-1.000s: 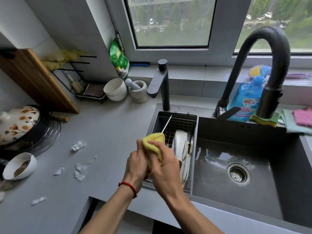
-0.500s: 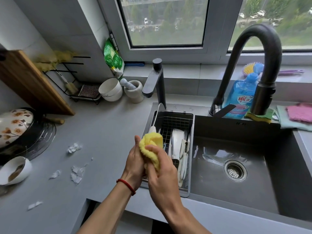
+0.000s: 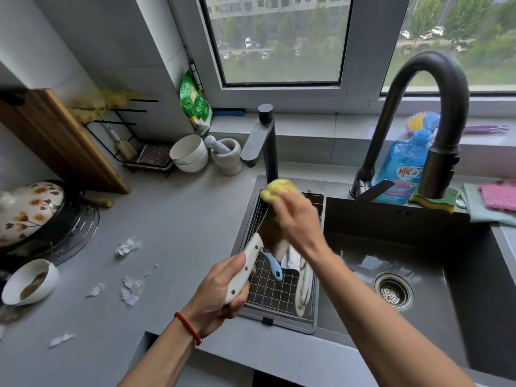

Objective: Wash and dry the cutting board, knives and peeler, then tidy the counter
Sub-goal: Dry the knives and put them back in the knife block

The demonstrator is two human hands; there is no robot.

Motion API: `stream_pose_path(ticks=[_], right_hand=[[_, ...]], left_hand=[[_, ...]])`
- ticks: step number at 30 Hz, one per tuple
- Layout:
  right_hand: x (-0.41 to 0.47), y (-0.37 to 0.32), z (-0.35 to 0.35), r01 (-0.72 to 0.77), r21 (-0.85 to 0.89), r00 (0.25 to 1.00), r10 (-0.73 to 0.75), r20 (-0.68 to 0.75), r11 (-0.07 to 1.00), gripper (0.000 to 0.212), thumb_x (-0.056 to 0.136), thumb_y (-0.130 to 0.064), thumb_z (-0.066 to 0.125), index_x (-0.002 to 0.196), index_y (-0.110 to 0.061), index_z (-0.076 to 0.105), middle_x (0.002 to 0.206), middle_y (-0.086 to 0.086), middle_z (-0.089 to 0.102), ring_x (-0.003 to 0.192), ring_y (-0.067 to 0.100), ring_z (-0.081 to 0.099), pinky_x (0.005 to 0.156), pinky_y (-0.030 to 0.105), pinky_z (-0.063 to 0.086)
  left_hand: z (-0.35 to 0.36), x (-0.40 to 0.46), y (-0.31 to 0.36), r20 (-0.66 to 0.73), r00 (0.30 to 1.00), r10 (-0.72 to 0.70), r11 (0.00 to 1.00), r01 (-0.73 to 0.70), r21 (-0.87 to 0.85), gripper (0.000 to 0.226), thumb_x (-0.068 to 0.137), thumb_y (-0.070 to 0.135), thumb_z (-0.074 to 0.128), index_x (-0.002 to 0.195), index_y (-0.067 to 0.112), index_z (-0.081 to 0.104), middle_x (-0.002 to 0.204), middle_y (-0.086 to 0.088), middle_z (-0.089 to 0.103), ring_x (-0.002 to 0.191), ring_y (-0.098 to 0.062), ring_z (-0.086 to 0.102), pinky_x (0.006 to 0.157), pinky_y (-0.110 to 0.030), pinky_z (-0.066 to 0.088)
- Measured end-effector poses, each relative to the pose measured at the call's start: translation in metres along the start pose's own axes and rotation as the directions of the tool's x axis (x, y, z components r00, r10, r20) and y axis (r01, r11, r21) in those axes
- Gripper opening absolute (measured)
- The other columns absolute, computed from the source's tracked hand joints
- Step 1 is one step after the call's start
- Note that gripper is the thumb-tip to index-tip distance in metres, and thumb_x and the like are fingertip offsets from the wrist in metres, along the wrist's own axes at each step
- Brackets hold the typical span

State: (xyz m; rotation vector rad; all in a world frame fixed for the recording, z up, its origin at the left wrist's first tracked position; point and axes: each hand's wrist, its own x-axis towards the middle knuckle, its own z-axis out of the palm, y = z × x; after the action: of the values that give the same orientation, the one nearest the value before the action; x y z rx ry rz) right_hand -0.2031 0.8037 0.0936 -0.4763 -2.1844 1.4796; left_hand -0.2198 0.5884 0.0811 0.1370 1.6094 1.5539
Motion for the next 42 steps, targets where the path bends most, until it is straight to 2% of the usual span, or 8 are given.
stream_pose_path(ticks=[5, 9, 13, 19, 24, 29, 34, 42], right_hand=[[-0.053, 0.011, 0.023, 0.364, -0.12, 0.928, -0.348, 0.136, 0.924, 0.026, 0.095, -0.01, 0.06, 0.118, -0.014, 0.071, 0.115, 0.004, 0.067, 0.103, 0.02, 0.057, 0.094, 0.025, 0.044], [-0.004, 0.022, 0.004, 0.254, -0.167, 0.966, -0.257, 0.003, 0.952, 0.037, 0.087, 0.012, 0.062, 0.119, -0.003, 0.073, 0.119, 0.015, 0.07, 0.108, 0.011, 0.056, 0.099, -0.001, 0.03], [0.01, 0.039, -0.005, 0.037, -0.24, 0.999, -0.03, 0.034, 0.97, 0.037, 0.097, 0.002, 0.055, 0.129, -0.01, 0.068, 0.117, -0.003, 0.062, 0.114, 0.024, 0.059, 0.1, 0.015, 0.037], [-0.048, 0.025, 0.011, 0.25, -0.281, 0.959, -0.196, 0.206, 0.926, 0.037, 0.103, -0.014, 0.053, 0.138, -0.022, 0.06, 0.137, 0.001, 0.058, 0.109, 0.014, 0.044, 0.096, 0.032, 0.044], [-0.061, 0.034, -0.007, 0.376, -0.263, 0.881, -0.255, 0.399, 0.888, 0.039, 0.096, -0.007, 0.064, 0.131, -0.024, 0.069, 0.139, -0.004, 0.06, 0.102, 0.009, 0.047, 0.086, 0.013, 0.039], [-0.043, 0.055, -0.026, 0.14, -0.299, 0.983, -0.095, 0.158, 0.944, 0.037, 0.093, -0.005, 0.069, 0.125, -0.023, 0.072, 0.136, -0.002, 0.064, 0.105, 0.016, 0.055, 0.092, 0.041, 0.054], [-0.003, 0.036, 0.001, 0.095, -0.246, 0.995, -0.082, 0.063, 0.965, 0.039, 0.098, -0.008, 0.061, 0.134, -0.02, 0.066, 0.14, 0.001, 0.06, 0.125, 0.022, 0.049, 0.111, 0.041, 0.039], [-0.054, 0.032, 0.02, 0.205, -0.095, 0.912, -0.155, 0.379, 0.974, 0.035, 0.095, -0.014, 0.064, 0.125, -0.031, 0.07, 0.126, -0.025, 0.061, 0.11, -0.003, 0.052, 0.1, 0.014, 0.04]], left_hand=[[-0.005, -0.002, 0.003, 0.013, 1.0, -0.023, 0.997, 0.024, -0.07, 0.054, 0.09, 0.057, 0.061, 0.101, 0.005, 0.055, 0.048, -0.008, 0.032, 0.035, -0.016, 0.02, 0.038, -0.02, 0.022], [-0.01, -0.011, 0.001, 0.104, 0.994, -0.029, 0.987, 0.044, -0.152, 0.051, 0.092, 0.053, 0.063, 0.105, 0.003, 0.058, 0.048, -0.007, 0.031, 0.034, -0.014, 0.02, 0.037, -0.018, 0.026], [-0.008, -0.012, 0.006, 0.111, 0.994, -0.021, 0.974, 0.045, -0.22, 0.047, 0.096, 0.049, 0.059, 0.106, 0.003, 0.058, 0.048, -0.007, 0.03, 0.033, -0.013, 0.023, 0.035, -0.019, 0.028], [-0.008, -0.003, 0.013, 0.058, 0.998, -0.015, 0.972, 0.028, -0.233, 0.045, 0.098, 0.049, 0.052, 0.104, 0.005, 0.057, 0.049, -0.005, 0.031, 0.035, -0.013, 0.024, 0.036, -0.022, 0.024], [-0.014, -0.001, 0.008, 0.066, 0.997, -0.031, 0.944, 0.051, -0.325, 0.044, 0.1, 0.048, 0.05, 0.103, 0.005, 0.056, 0.049, -0.004, 0.032, 0.035, -0.012, 0.023, 0.036, -0.021, 0.024], [-0.022, -0.005, -0.001, 0.034, 0.998, -0.044, 0.948, 0.053, -0.314, 0.045, 0.098, 0.049, 0.052, 0.105, 0.004, 0.055, 0.049, -0.003, 0.033, 0.033, -0.011, 0.025, 0.033, -0.019, 0.03], [-0.019, -0.007, -0.006, 0.028, 0.998, -0.048, 0.984, 0.052, -0.168, 0.05, 0.094, 0.051, 0.063, 0.105, 0.002, 0.056, 0.048, -0.008, 0.033, 0.032, -0.014, 0.022, 0.035, -0.019, 0.026], [-0.018, -0.002, -0.008, -0.036, 0.998, -0.046, 0.977, 0.037, -0.212, 0.044, 0.097, 0.047, 0.057, 0.106, 0.004, 0.055, 0.048, -0.007, 0.031, 0.034, -0.014, 0.02, 0.037, -0.018, 0.024]])
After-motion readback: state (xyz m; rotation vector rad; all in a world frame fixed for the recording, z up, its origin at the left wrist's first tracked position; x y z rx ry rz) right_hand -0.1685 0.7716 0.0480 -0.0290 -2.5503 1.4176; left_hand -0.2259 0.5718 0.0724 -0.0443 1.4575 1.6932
